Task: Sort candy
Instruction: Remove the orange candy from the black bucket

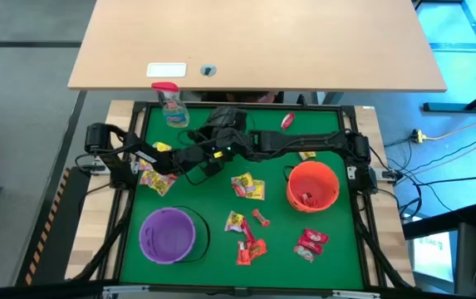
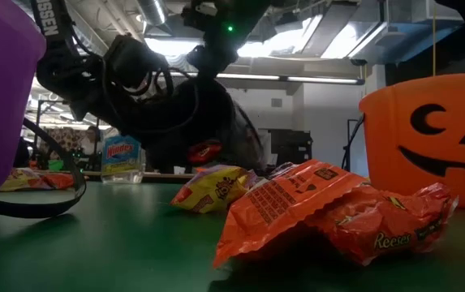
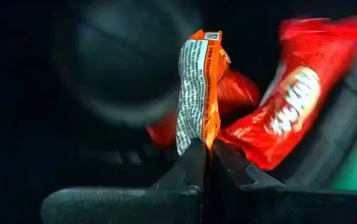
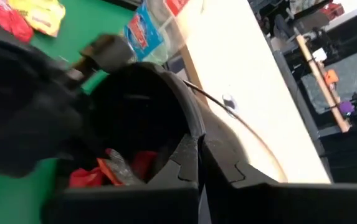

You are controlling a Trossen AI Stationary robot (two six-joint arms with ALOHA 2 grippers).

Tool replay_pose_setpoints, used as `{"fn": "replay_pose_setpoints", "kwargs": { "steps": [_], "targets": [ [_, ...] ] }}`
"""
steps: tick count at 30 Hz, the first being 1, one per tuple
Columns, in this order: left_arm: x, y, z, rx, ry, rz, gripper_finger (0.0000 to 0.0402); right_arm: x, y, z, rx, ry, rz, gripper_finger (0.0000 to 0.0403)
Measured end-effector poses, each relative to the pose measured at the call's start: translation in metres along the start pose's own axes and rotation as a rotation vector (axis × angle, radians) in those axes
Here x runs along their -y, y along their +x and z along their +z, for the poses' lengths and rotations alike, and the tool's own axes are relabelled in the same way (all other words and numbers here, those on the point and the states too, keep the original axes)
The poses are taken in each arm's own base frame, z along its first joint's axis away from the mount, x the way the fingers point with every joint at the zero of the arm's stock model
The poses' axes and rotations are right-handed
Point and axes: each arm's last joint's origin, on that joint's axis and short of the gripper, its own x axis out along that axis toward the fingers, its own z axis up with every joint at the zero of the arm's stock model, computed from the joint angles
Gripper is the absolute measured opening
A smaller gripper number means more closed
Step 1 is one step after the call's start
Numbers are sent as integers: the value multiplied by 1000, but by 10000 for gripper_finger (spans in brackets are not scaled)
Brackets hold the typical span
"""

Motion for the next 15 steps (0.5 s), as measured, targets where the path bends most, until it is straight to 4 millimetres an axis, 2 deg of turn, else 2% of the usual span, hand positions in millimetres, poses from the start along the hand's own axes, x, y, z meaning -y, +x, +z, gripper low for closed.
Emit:
{"fn": "replay_pose_setpoints", "kwargs": {
  "steps": [6, 15],
  "targets": [
    [1, -15, 14, 46, -33, 36, 0, 12, 11, -6, -26, 38, 10, 0],
    [-9, -45, 36, 101, -64, 67, 0, 26, 23, -14, -58, 80, 4, 0]
  ]
}}
